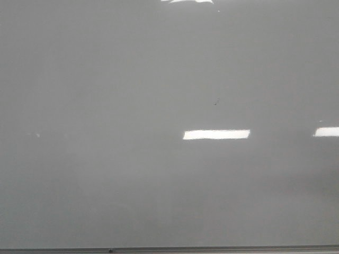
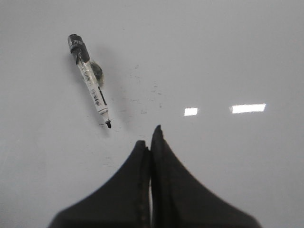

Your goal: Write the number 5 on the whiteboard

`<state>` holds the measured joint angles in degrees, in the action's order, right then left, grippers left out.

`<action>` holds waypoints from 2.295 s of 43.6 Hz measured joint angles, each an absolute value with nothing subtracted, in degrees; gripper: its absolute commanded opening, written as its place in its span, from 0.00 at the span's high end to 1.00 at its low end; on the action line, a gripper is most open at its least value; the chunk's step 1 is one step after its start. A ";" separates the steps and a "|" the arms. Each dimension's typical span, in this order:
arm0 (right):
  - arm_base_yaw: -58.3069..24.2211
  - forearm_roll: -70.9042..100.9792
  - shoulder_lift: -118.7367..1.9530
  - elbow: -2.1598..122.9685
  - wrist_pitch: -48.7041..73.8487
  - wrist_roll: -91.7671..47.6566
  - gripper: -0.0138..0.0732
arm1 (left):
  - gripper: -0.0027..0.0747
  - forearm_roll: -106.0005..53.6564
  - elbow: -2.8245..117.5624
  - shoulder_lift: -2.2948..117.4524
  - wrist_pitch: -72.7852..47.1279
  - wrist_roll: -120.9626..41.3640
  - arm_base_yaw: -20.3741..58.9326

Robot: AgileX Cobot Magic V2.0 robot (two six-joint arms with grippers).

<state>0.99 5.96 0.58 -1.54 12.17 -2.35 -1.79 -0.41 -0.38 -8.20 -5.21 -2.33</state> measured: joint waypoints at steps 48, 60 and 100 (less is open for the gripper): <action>0.99 5.96 0.58 -1.54 12.17 -2.35 0.92 | 0.99 -1.79 -0.41 -0.38 -8.20 -5.21 -2.33; 0.99 5.96 0.58 -1.54 11.70 -2.35 0.92 | 0.99 -1.79 -0.41 -0.38 -8.07 -5.21 -2.33; 0.99 5.96 -14.00 24.81 22.23 -2.35 0.78 | 0.84 -2.48 18.42 15.18 -12.13 -5.21 -2.33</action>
